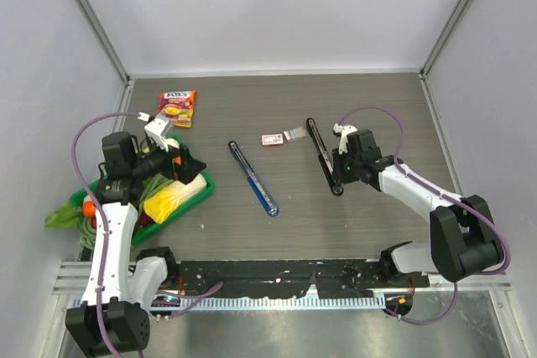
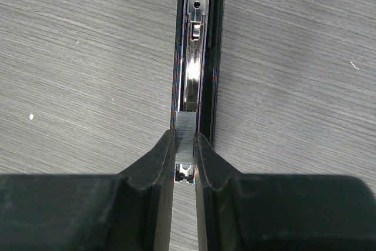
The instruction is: Load the staples into the stapler
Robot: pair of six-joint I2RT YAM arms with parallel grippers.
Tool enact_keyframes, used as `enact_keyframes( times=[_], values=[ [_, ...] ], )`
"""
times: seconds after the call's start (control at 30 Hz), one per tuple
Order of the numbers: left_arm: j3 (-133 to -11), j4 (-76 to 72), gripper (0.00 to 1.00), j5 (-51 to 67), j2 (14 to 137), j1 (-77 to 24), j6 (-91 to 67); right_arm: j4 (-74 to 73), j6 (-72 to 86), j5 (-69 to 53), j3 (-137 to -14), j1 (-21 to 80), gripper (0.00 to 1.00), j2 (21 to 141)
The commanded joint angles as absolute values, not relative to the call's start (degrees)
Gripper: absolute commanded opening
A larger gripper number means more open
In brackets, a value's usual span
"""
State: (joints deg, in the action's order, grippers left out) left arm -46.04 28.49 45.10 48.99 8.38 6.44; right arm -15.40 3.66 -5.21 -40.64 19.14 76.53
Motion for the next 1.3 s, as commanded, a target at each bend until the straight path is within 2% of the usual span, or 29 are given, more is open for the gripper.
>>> enact_keyframes(
  times=[0.0, 1.27],
  values=[
    [-45.79, 25.75, 1.00, 46.58, 48.60, 8.79, 6.42, -14.50, 3.78, -3.78, -40.96, 19.07, 0.18, 77.43],
    [-45.53, 25.66, 1.00, 46.93, 48.34, 9.32, 6.50, -13.71, 1.23, -6.94, -39.90, 18.37, 0.19, 74.44]
  ],
)
